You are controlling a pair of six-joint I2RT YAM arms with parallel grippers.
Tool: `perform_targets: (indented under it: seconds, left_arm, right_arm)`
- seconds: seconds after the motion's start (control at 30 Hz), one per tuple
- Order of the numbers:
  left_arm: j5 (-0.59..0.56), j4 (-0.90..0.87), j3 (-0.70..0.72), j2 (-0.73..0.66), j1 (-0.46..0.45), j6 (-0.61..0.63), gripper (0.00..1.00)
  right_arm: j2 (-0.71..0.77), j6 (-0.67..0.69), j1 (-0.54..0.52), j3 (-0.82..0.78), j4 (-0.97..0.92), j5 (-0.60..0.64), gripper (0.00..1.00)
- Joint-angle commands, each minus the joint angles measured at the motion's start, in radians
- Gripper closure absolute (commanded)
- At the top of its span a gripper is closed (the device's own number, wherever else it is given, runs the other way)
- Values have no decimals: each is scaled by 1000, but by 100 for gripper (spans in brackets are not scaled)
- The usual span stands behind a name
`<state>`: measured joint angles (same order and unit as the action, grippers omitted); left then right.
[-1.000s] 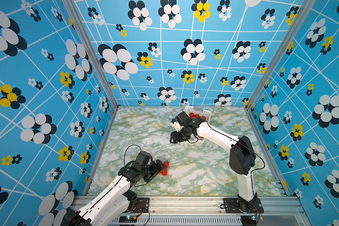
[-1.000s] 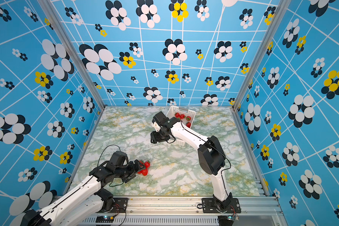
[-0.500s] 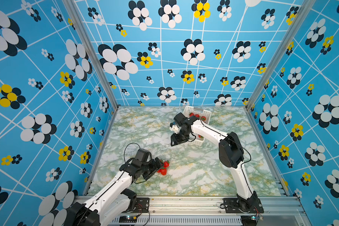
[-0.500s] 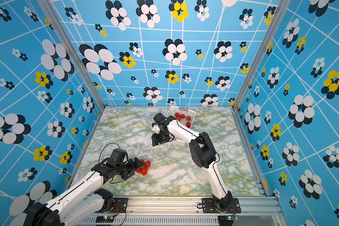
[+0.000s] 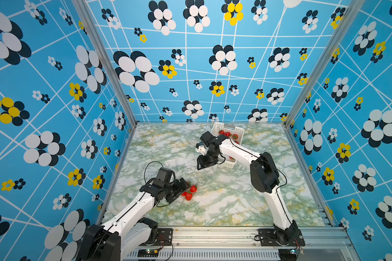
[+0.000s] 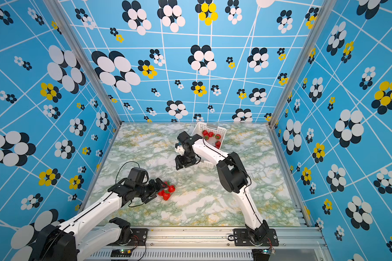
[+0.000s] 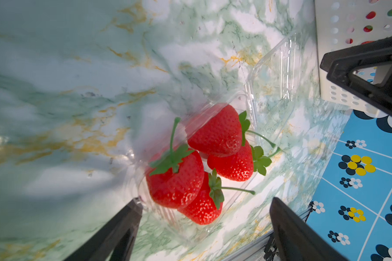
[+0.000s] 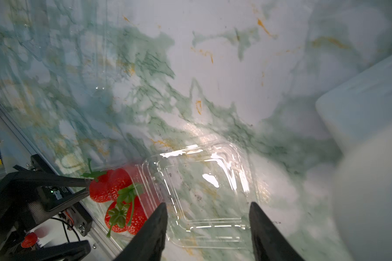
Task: Pack strawberries into containers
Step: Close the packing box at the center of the board.
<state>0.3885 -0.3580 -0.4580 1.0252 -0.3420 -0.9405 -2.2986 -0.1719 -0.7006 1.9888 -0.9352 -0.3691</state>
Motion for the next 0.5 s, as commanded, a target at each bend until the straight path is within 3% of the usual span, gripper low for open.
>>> perform_targets:
  seconds: [0.0, 0.47]
  left_arm:
    - [16, 9, -32, 9, 14, 31, 10]
    - [15, -23, -54, 8, 18, 52, 10]
  right_arm:
    - [-25, -12, 21, -24, -5, 4, 40]
    - [-7, -38, 32, -125, 61, 17, 40]
